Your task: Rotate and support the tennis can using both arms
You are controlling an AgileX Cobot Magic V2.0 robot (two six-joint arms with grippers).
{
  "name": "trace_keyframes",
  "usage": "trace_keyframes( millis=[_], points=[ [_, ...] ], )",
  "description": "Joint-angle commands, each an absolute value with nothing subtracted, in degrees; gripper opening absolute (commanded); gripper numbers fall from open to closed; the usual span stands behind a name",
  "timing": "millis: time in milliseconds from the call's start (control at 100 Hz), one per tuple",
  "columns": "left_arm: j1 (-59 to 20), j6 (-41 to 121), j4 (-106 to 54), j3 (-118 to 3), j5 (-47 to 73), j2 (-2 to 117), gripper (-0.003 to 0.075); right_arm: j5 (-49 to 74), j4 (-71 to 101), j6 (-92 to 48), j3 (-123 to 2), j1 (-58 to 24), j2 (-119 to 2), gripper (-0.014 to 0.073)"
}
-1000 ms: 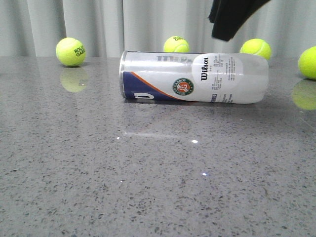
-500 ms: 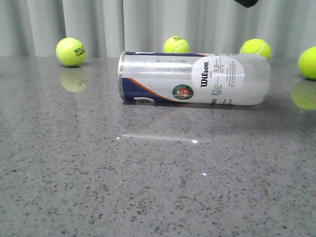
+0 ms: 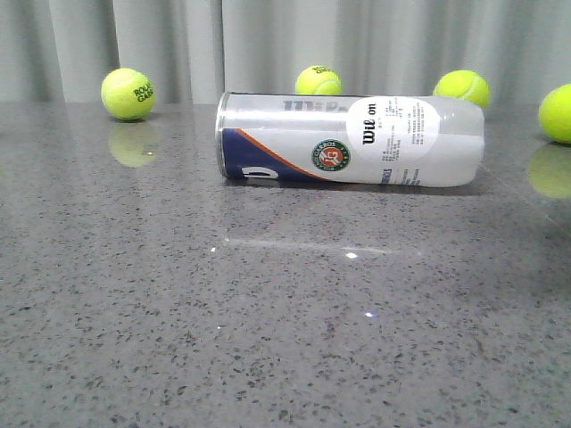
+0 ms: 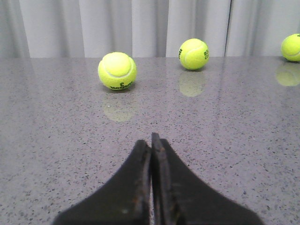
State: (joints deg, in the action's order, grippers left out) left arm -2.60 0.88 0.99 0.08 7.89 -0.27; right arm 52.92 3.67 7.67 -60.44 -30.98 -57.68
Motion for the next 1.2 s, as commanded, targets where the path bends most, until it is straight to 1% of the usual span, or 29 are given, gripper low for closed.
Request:
trace_keyframes(
  millis=[0,210,330,510,650,810,910,1190],
  points=[
    [-2.7,0.6,0.9,2.6,1.5,-2.1,-0.0019,44.5,4.0,7.7,-56.7,-31.1,-50.1,-0.0061],
    [-2.7,0.6,0.9,2.2,-5.6,-2.1,-0.0019,36.2,3.5,7.6,-44.6,-31.1,-35.1,-0.0061],
    [-2.7,0.6,0.9,0.5,-5.2,-2.1,-0.0019,35.0,3.5,7.6,-39.6,-31.1,-27.4,-0.0061],
    [-2.7,0.6,0.4,-4.6,-2.9,-1.3,-0.0019,34.5,3.2,7.6,-35.6,-31.1,-17.7,-0.0061],
    [-2.7,0.6,1.2,-10.8,2.7,1.9,-0.0019,34.2,3.0,7.6,-34.8,-31.1,-13.9,-0.0061],
    [-2.7,0.6,2.7,-19.1,13.5,8.0,-0.0019,34.2,3.0,7.6,-34.8,-31.1,-13.6,-0.0061],
    [-2.7,0.6,2.7,-24.2,19.4,13.8,-0.0019,34.2,3.0,7.6,-34.8,-31.1,-13.6,-0.0061],
    [-2.7,0.6,2.7,-35.5,31.1,31.7,-0.0018,34.2,3.0,7.6,-34.8,-31.1,-13.6,-0.0061]
  ],
)
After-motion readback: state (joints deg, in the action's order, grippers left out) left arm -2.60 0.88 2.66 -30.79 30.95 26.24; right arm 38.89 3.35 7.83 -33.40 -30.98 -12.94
